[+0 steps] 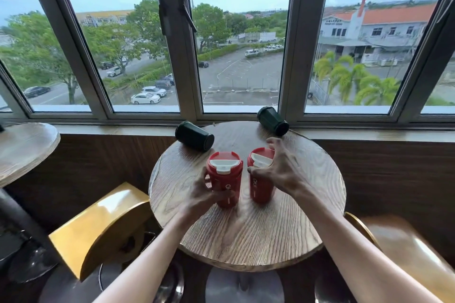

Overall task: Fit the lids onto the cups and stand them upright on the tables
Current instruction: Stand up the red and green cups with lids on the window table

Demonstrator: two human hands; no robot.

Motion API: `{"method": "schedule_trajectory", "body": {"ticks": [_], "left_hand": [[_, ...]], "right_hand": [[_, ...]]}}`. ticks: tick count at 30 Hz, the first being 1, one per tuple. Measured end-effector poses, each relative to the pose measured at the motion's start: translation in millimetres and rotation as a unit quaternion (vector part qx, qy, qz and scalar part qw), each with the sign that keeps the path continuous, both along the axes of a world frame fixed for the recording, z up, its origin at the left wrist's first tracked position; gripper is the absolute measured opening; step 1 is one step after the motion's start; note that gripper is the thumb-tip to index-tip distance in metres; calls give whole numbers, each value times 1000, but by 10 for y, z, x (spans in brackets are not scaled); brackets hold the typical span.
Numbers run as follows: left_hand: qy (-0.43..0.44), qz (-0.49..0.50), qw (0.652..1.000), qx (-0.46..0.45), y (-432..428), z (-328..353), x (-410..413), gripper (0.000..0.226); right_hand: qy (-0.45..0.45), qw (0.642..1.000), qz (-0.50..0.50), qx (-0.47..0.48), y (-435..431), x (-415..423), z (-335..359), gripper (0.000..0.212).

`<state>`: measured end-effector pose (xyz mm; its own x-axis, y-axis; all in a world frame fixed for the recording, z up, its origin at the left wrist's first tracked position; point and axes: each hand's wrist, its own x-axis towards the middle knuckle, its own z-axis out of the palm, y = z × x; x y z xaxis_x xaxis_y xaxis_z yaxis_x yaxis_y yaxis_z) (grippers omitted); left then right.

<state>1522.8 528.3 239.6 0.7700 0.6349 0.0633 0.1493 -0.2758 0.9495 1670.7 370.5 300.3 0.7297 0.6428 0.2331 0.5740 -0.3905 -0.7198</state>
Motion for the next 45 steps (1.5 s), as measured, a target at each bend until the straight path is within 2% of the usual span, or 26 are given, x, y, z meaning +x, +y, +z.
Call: {"method": "schedule_trajectory", "body": {"ticks": [2, 6, 7, 10, 11, 14, 16, 18, 22, 25, 28, 36, 45], "left_hand": [[1, -3, 1000, 2, 2, 4, -2, 92], [3, -6, 1000, -8, -15, 19, 3, 92], [4, -7, 1000, -11, -15, 18, 2, 91], [9, -13, 1000, -15, -21, 47, 3, 90], [11, -13, 1000, -18, -20, 50, 5, 90], [12, -9, 1000, -20, -24, 57, 4, 90], [7, -7, 1000, -18, -26, 55, 2, 86], [4, -8, 1000, -18, -31, 55, -2, 85], [-2, -10, 1000, -27, -17, 30, -1, 91], [-4, -6, 999, -31, -2, 12, 10, 90], [-4, -6, 999, -31, 9, 5, 13, 87], [-13, 0, 1000, -5, 42, -13, 14, 99], [-1, -4, 1000, -4, 92, -3, 28, 95]], "right_hand": [[13, 1000, 18, 20, 8, 14, -42, 98], [113, 991, 34, 64, -6, 206, -395, 111], [132, 988, 27, 73, -28, 226, -462, 107], [156, 984, 27, 85, -89, 226, -569, 69], [175, 981, 24, 85, -90, 223, -574, 66], [213, 973, 47, 82, -83, 253, -579, 83], [228, 968, 73, 80, -89, 271, -533, 73], [235, 965, 100, 66, -106, 317, -483, 69], [249, 957, 145, 40, -108, 382, -418, 94], [260, 952, 158, 31, -99, 385, -400, 101], [267, 949, 165, 32, -91, 398, -401, 101], [285, 942, 172, 33, -91, 411, -451, 97], [295, 938, 178, 29, -72, 456, -468, 94]]}}
